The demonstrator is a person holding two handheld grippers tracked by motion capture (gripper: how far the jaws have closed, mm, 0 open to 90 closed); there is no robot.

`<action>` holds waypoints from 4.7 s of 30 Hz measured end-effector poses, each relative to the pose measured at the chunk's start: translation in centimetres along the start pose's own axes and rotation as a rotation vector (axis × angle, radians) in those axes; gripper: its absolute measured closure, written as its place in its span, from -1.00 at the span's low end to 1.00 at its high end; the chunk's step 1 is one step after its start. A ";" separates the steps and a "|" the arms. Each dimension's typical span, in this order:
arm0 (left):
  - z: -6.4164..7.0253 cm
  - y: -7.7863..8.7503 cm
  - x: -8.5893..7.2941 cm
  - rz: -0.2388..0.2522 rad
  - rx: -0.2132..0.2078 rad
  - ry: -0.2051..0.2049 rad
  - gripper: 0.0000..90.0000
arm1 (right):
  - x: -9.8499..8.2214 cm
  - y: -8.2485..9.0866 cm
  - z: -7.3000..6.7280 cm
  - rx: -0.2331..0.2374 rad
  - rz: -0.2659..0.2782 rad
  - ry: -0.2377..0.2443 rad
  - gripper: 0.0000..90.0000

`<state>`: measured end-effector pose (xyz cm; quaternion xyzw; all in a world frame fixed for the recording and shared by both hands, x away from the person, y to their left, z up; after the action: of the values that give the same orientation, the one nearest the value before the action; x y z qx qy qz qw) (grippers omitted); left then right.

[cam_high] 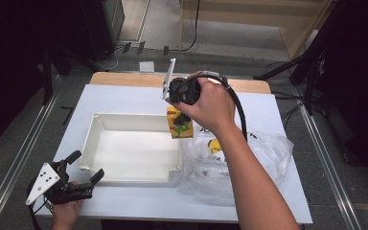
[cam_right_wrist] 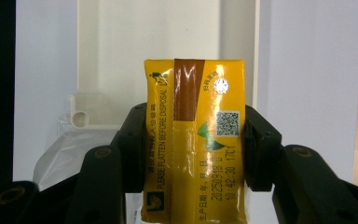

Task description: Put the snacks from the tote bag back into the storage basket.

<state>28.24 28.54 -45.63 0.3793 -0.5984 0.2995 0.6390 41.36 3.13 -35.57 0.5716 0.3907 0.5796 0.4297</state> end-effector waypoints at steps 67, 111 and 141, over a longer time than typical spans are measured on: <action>0.0 0.0 0.0 -0.001 -0.001 -0.002 -1.00 | 2.1 -4.1 -0.3 0.031 0.039 -0.008 0.20; 0.0 0.0 0.0 -0.001 0.001 0.000 -1.00 | 0.8 -8.8 -1.2 0.056 0.029 -0.012 0.20; 0.0 0.0 0.0 0.000 0.000 -0.001 -1.00 | 0.0 -10.6 -1.8 0.075 0.024 -0.005 0.19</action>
<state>28.20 28.51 -45.63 0.3797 -0.5987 0.2994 0.6386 40.07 6.68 -45.64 0.5935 0.4040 0.5683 0.4019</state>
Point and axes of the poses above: each handheld gripper's, and its own axes: y roughly backward along the jaws, x roughly out of its top, z roughly to its right, the point moved 10 cm from there along -y, roughly forward along the jaws, and after that the axes turned 4 degrees about -y, right-handed, at the moved point
